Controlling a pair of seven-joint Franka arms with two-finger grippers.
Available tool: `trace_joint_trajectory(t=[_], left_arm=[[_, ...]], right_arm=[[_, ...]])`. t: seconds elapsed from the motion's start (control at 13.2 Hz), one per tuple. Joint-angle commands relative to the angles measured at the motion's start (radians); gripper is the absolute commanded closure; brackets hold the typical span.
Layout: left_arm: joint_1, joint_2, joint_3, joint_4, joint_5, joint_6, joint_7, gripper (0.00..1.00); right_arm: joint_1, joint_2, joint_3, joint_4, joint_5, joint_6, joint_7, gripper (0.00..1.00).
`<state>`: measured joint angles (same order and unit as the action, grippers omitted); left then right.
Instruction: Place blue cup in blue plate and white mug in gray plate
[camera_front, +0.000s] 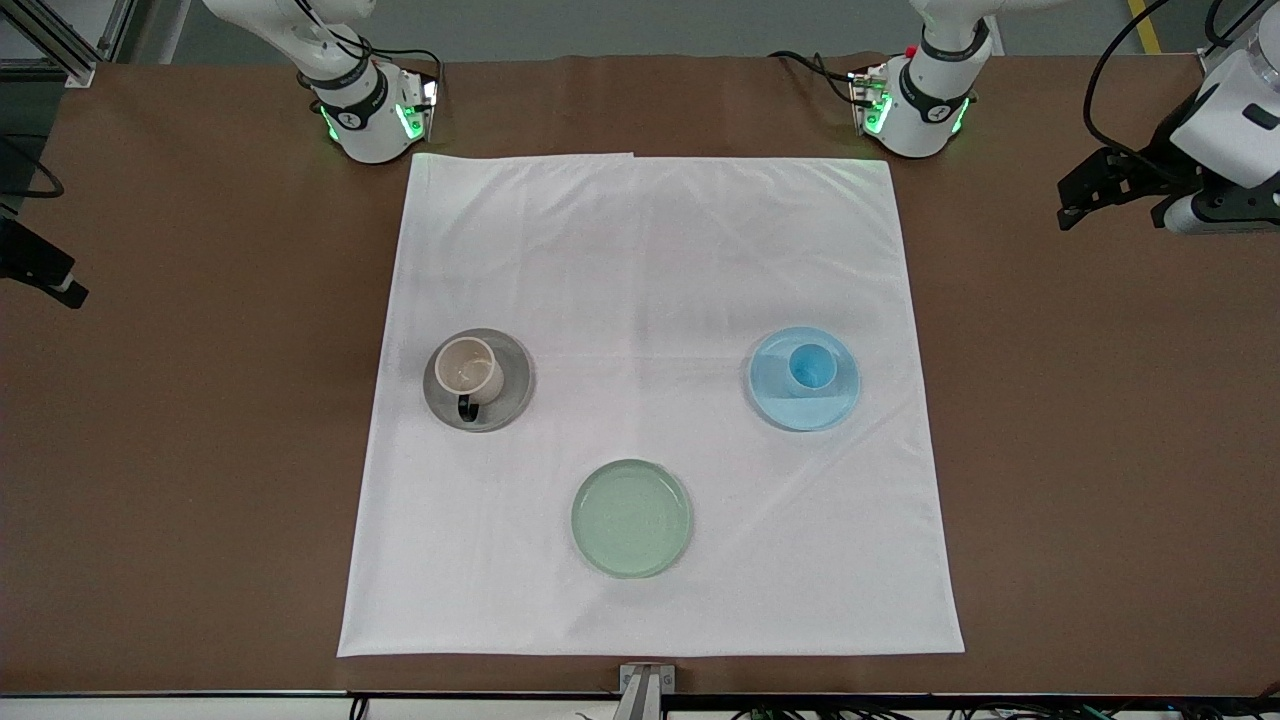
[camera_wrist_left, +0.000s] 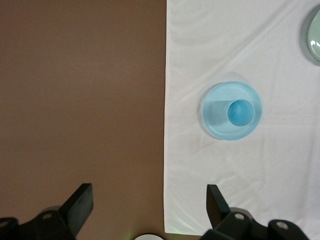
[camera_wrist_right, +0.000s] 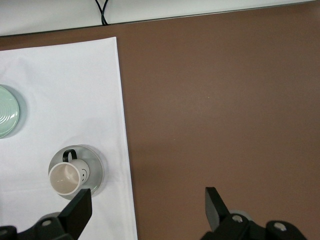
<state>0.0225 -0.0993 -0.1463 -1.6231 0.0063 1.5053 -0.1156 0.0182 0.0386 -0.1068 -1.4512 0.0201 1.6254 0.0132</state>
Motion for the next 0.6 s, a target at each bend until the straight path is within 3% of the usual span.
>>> trace_joint_trajectory(t=[0.0,0.53], left_arm=[[0.002,0.007,0.001,0.022,-0.006,-0.002,-0.012,0.0],[0.002,0.013,0.001,0.025,-0.006,-0.002,-0.013,0.0]], right_arm=[[-0.012,0.007,0.009,0.015,-0.009,-0.012,0.001,0.0],[-0.011,0.006,0.009,0.015,-0.008,-0.012,0.002,0.0]])
